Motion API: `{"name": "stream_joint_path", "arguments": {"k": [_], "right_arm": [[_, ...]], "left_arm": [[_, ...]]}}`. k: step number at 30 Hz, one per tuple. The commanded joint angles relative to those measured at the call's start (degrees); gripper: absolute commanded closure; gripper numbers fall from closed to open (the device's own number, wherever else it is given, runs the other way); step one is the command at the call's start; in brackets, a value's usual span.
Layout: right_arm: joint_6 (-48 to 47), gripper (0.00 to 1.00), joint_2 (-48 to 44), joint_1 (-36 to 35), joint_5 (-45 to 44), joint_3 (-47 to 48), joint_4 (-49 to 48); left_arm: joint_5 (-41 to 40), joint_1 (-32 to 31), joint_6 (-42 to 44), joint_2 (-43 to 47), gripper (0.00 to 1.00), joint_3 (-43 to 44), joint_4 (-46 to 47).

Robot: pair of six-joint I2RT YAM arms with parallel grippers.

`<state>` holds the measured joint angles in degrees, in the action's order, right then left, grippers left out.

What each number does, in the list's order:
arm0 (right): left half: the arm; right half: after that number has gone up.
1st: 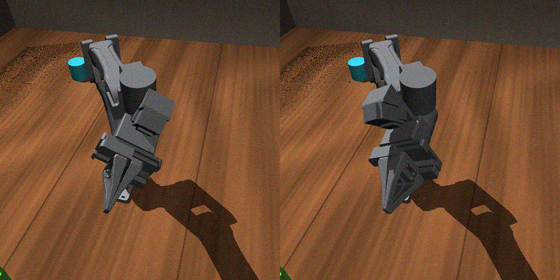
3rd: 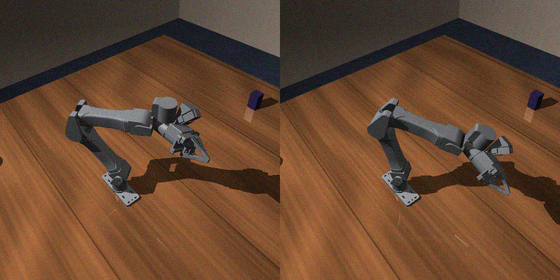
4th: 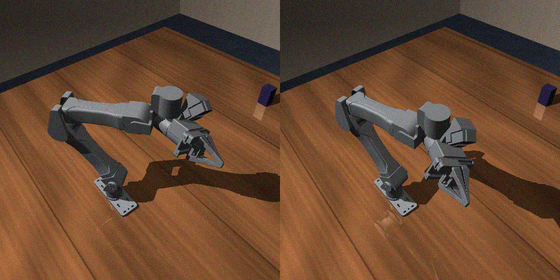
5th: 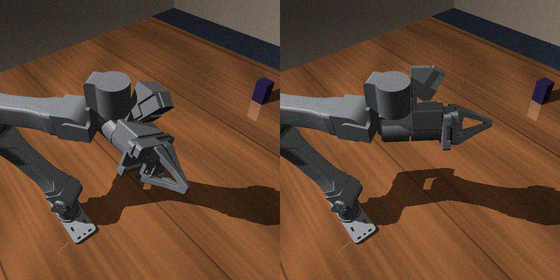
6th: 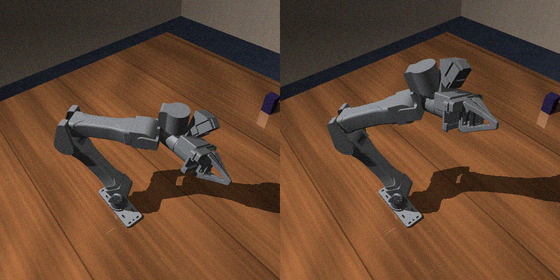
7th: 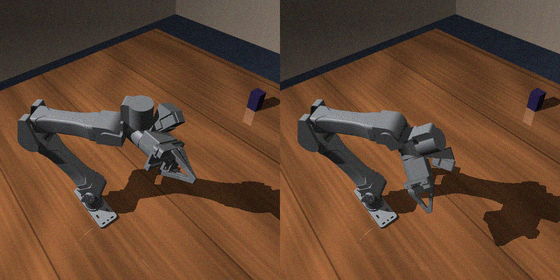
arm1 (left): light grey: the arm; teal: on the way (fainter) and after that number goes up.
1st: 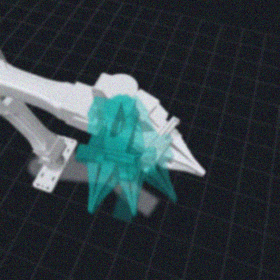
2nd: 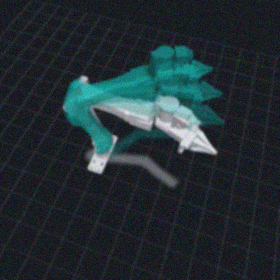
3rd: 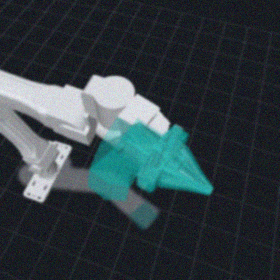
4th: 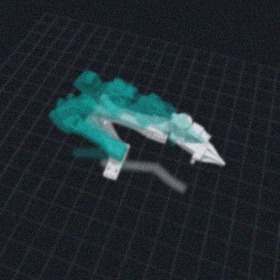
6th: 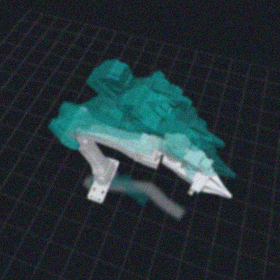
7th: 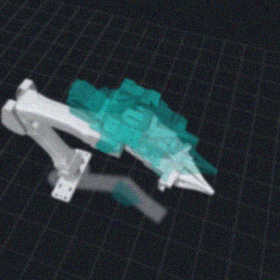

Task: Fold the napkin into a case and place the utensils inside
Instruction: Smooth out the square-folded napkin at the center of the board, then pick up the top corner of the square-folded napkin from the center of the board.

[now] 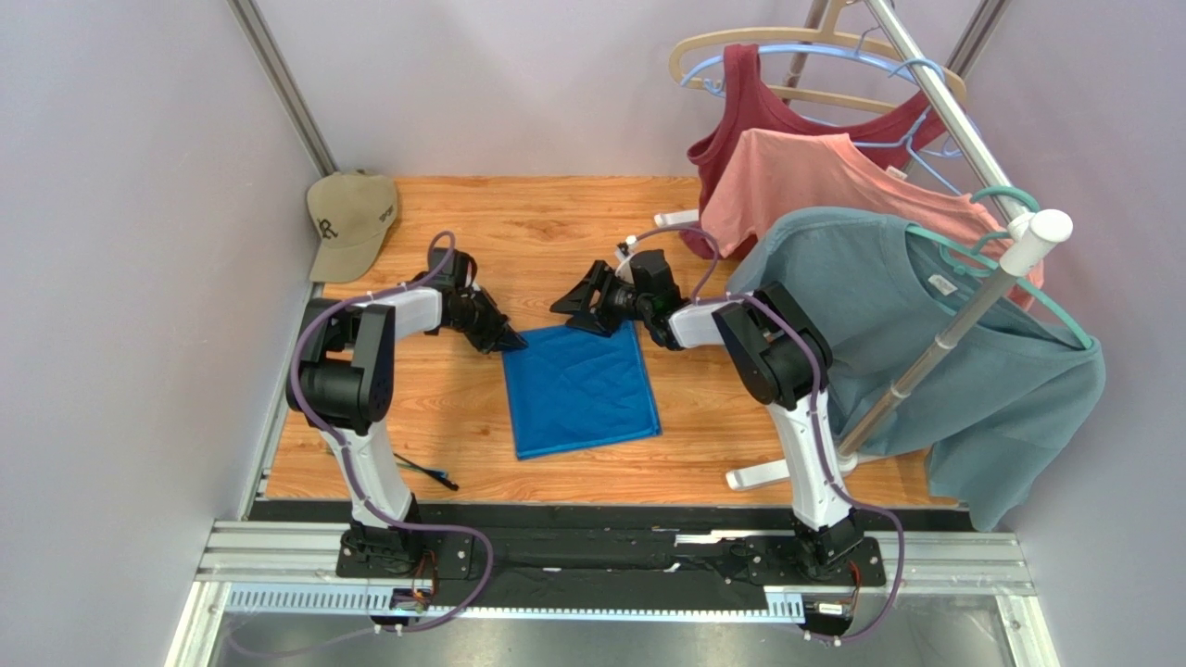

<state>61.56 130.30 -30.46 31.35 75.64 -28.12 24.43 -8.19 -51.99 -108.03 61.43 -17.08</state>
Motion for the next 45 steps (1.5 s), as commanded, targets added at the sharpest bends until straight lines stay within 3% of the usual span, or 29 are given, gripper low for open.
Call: {"name": "stream_joint_path", "arguments": {"k": [1,8,18,27,31,32,34,35,36,38,39,45], "right_arm": [[-3.2,0.38,1.01,3.47,-1.56,-3.2,-2.2],[-3.9,0.38,0.04,7.95,-0.24,-8.31,-4.23],[-11.0,0.38,-2.5,13.84,-2.61,-9.02,4.55],[-25.26,0.36,-11.8,10.87,-7.71,1.35,31.6],[-26.75,0.34,-18.23,6.56,-16.3,7.23,45.29],[-27.28,0.34,-19.63,5.68,-18.15,8.03,47.87],[-28.33,0.33,-23.49,2.96,-25.18,8.74,56.36],[-29.29,0.33,-24.9,2.25,-29.2,7.43,58.77],[-29.57,0.33,-26.22,1.2,-30.72,6.38,62.53],[-30.53,0.34,-30.62,0.4,-31.18,0.87,64.85],[-30.88,0.4,-32.29,-0.3,-31.27,-1.69,65.99],[-33.34,0.5,-43.1,-2.33,-35.04,-17.42,65.92]], "left_arm": [[-4.21,0.36,-1.53,-1.4,1.0,-2.89,-1.03],[-4.47,0.36,-2.24,-0.96,1.0,-4.65,0.29],[-4.39,0.36,-1.72,-0.87,1.0,-4.83,0.38],[-2.02,0.01,4.43,-0.35,1.0,-3.07,-0.32],[-6.3,-2.0,11.89,8.16,0.98,-0.7,-5.31],[-8.58,-4.1,14.87,13.06,0.89,0.43,-7.16],[-12.2,-6.74,17.52,18.09,0.79,0.27,-9.11],[-12.47,-8.32,19.01,22.21,0.59,-0.51,-9.2],[-12.91,-11.82,19.29,23.99,0.55,-1.04,-9.29],[-14.14,-15.53,18.6,28.37,0.53,-3.32,-9.38],[-15.1,-19.9,18.07,29.7,0.53,-4.38,-8.33],[-20.8,-33.9,12.01,34.29,0.68,-11.76,0.55]]}}
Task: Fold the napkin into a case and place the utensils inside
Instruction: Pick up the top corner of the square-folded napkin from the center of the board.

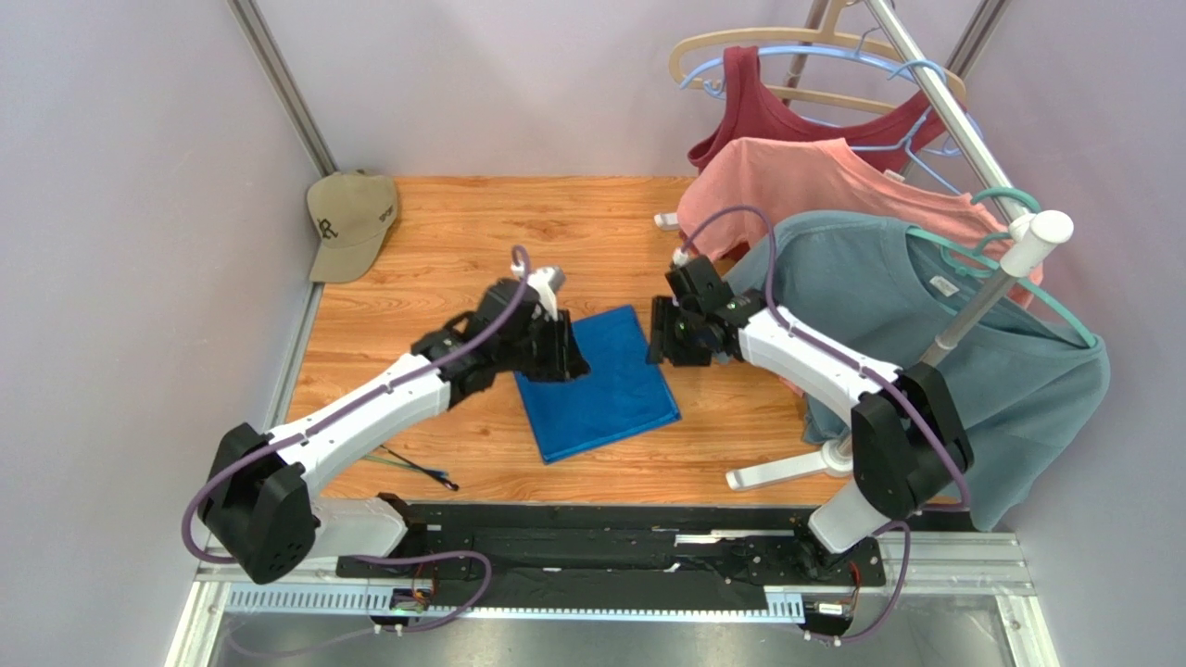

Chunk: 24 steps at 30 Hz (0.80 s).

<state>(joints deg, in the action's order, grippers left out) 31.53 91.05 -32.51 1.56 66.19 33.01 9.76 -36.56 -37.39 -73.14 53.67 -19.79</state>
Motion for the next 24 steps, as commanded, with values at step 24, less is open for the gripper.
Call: {"name": "stream_joint_path", "arguments": {"k": [24], "right_arm": [[-1.74,0.74,-2.89,-0.01,4.24,-16.27,-5.42]], "left_arm": [[-12.57,-19.17,-5.68,-7.01,0.7,-2.69,4.5]]}}
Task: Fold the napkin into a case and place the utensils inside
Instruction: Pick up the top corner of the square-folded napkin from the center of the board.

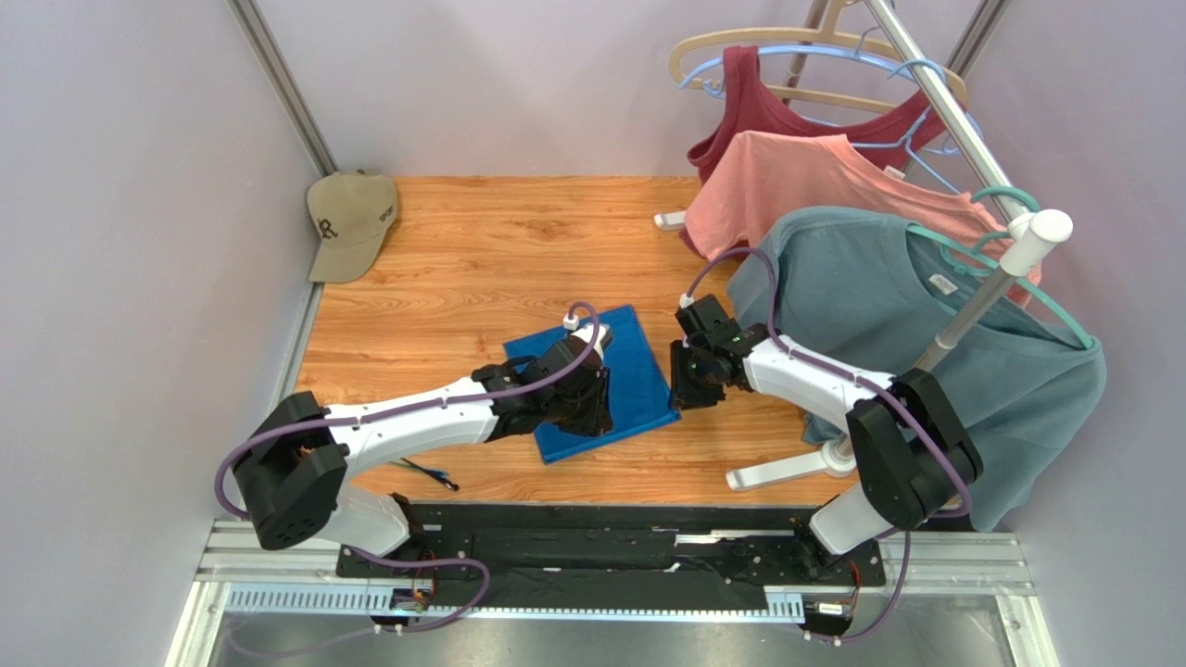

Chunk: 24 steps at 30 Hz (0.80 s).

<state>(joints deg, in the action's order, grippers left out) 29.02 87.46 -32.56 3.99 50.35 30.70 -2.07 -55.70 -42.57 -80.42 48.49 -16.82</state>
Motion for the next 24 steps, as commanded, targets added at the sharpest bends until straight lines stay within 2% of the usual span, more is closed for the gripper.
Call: {"name": "stream_joint_path", "arguments": {"k": [1,5,14,17,18,19,22,24], "right_arm": [[0.78,0.75,0.61,-0.05,1.81,-0.51,-3.19],[0.96,0.82,-0.54,-0.05,1.55,-0.6,-2.84],[0.25,0.8,0.69,-0.05,2.25,-0.42,-2.4],[0.34,0.91,0.52,-0.05,2.34,-0.25,-2.4],[0.25,1.0,0.26,-0.14,2.6,0.01,-2.4],[0.43,1.0,0.08,-0.05,2.78,0.19,-2.4],[1.13,1.0,-0.8,-0.14,3.57,1.86,-1.43],[2.27,1.0,-1.85,0.04,5.76,3.43,-1.43]], "left_arm": [[-0.83,-0.02,-0.41,0.53,0.71,2.4,1.53],[-1.1,-0.02,-0.24,0.71,0.7,2.13,1.44],[-0.66,-0.02,0.29,0.44,0.71,2.49,1.18],[-0.92,-0.02,0.73,0.27,0.7,3.18,0.39],[-0.92,-0.02,1.08,0.27,0.69,3.36,0.47],[-1.01,-0.02,1.87,0.18,0.63,3.54,0.47],[-1.89,-0.02,4.06,0.09,0.54,4.42,1.17],[-2.41,-0.11,5.64,-0.17,0.51,4.51,4.15]]}}
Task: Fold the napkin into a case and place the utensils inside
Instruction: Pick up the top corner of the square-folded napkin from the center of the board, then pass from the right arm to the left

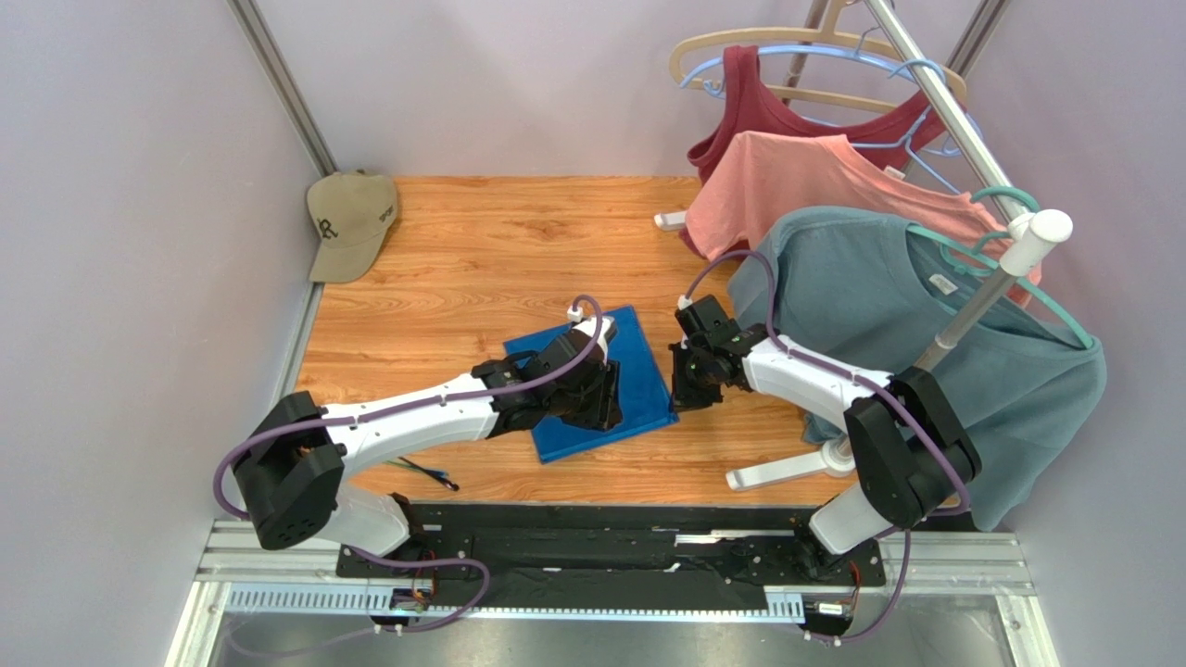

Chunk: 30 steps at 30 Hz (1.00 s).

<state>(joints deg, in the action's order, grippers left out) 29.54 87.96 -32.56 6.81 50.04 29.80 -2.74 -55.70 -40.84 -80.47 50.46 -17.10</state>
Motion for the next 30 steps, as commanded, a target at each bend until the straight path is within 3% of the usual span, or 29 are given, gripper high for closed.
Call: {"name": "stream_joint_path", "arguments": {"k": [1,14,22,23,27,30], "right_arm": [[3.05,1.0,-2.71,0.04,3.99,4.27,-0.8],[11.5,1.0,-2.89,4.25,16.39,5.33,-7.04],[12.3,1.0,-2.89,4.34,17.1,5.15,-7.92],[12.21,1.0,-2.8,4.43,17.18,5.15,-7.92],[11.42,1.0,-2.97,5.04,17.01,5.24,-7.57],[7.82,0.79,-4.55,7.33,15.43,5.59,-6.16]], "left_arm": [[-1.74,-0.11,6.1,-0.74,0.51,3.15,5.32],[-1.4,-0.46,12.89,-11.46,0.54,7.64,16.3],[-4.46,-0.37,13.16,-16.82,0.58,12.46,12.82],[-5.25,-0.37,13.15,-17.18,0.61,13.08,12.19],[-7.98,1.38,10.27,-17.79,0.93,13.7,8.5],[-1.76,7.43,7.1,-16.14,0.98,10.99,6.64]]}}
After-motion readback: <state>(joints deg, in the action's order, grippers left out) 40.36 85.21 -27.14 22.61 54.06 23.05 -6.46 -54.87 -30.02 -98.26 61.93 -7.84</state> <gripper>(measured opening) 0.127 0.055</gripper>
